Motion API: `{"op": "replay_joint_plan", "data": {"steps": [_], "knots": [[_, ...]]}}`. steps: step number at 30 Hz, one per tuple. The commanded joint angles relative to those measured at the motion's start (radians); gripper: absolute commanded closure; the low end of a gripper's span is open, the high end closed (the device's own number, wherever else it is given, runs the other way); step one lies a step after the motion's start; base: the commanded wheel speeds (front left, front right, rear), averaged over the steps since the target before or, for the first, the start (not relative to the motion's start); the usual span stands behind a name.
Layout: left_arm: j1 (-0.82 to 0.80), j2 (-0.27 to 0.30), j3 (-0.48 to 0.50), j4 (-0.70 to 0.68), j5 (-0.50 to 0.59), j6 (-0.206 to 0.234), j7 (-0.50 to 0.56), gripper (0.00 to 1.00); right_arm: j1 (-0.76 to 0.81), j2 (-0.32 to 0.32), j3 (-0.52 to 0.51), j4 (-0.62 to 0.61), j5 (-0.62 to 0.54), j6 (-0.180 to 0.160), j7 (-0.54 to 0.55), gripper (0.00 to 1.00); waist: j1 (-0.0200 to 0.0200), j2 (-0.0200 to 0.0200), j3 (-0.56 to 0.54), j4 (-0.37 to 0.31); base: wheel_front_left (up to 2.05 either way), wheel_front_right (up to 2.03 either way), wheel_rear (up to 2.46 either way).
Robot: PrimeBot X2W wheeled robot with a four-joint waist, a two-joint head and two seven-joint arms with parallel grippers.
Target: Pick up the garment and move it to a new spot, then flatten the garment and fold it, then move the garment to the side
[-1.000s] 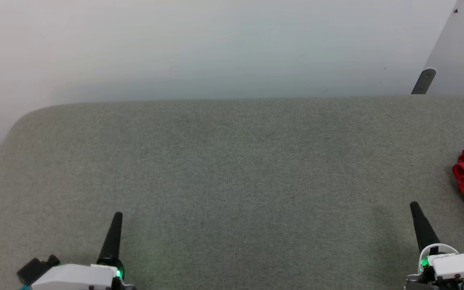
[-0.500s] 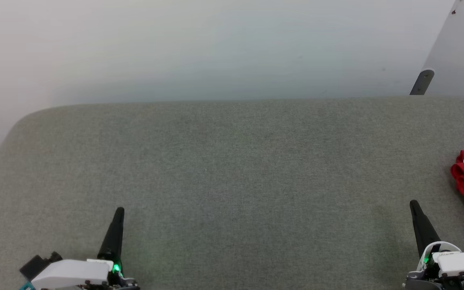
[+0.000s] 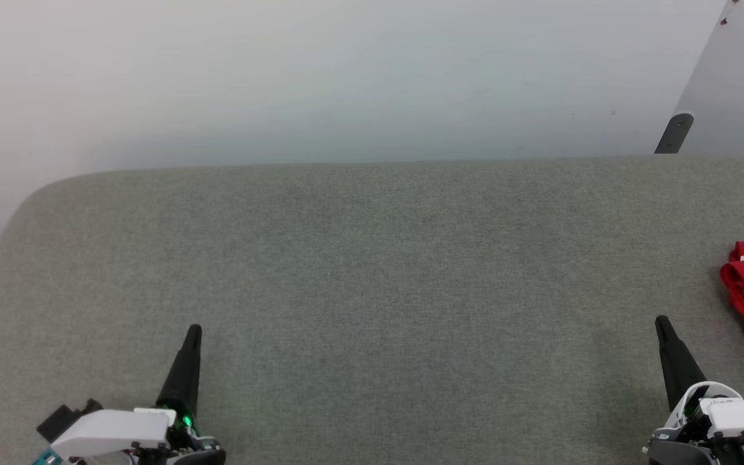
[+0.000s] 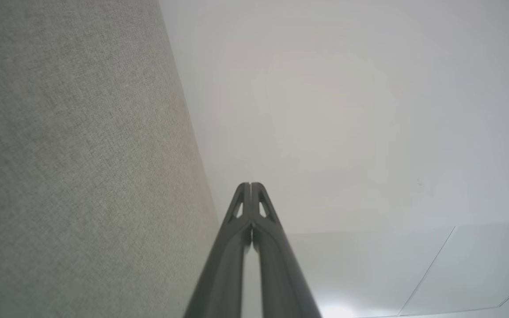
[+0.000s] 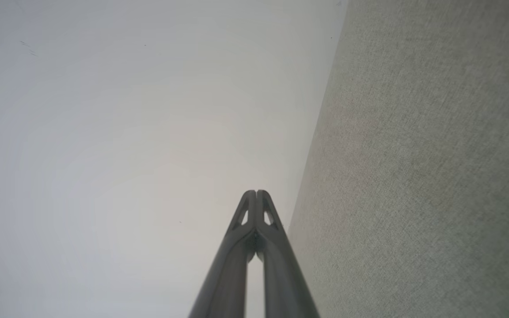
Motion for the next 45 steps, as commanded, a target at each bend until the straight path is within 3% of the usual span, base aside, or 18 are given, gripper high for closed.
{"op": "replay_joint_plan", "data": {"steps": [1,10,45], "knots": [[-0.016,-0.001,0.004,0.001,-0.017,-0.003,0.005,1.0,-0.013,0.002,-0.004,0.002,0.018,0.0,0.005,1.0,0.0,0.0,0.0,0.0,0.0,0.0,0.0],[-0.027,-0.006,0.009,0.01,-0.069,-0.003,0.021,1.0,-0.022,0.006,-0.01,0.012,0.071,0.0,0.018,1.0,0.0,0.0,-0.003,-0.002,0.0,0.0,0.0],[-0.028,-0.012,0.018,0.011,-0.057,-0.003,0.028,1.0,-0.017,0.011,-0.015,0.013,0.062,0.0,0.023,1.0,0.0,0.0,-0.003,-0.002,0.0,0.0,0.0]]}}
